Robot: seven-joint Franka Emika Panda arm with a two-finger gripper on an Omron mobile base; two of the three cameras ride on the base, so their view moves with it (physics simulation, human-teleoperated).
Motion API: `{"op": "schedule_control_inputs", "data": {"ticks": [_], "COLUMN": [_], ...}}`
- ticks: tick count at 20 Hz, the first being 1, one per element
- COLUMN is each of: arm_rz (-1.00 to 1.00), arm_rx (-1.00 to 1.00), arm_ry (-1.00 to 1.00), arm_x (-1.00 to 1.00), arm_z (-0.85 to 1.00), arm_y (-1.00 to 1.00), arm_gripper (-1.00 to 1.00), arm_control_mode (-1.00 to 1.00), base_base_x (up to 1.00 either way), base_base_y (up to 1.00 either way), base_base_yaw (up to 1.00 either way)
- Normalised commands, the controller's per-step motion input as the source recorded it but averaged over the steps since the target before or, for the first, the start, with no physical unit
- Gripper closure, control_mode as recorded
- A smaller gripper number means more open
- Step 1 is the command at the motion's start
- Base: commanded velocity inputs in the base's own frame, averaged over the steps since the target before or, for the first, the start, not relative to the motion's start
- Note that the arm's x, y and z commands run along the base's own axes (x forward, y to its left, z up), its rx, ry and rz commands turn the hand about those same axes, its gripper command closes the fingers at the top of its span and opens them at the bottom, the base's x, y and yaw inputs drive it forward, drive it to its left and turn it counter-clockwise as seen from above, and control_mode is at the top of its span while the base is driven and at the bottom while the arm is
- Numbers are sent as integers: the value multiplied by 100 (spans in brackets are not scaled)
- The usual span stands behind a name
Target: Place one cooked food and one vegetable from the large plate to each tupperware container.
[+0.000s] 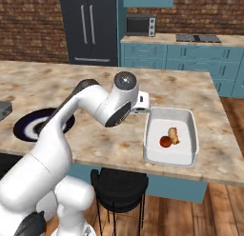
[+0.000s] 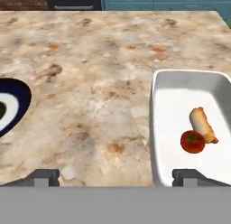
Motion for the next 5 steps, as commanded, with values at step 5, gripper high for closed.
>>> {"op": "schedule_control_inputs", "data": {"ticks": [5], "arm_rz": [0], "arm_rx": [-7], "arm_ry": [-45], "arm_x": [-73], "arm_z": [70], "arm_y": [99], "arm_gripper": [-100], "arm_control_mode": [-100], "base_base_x": [0], "base_base_y": [0], "base_base_yaw": [0]}}
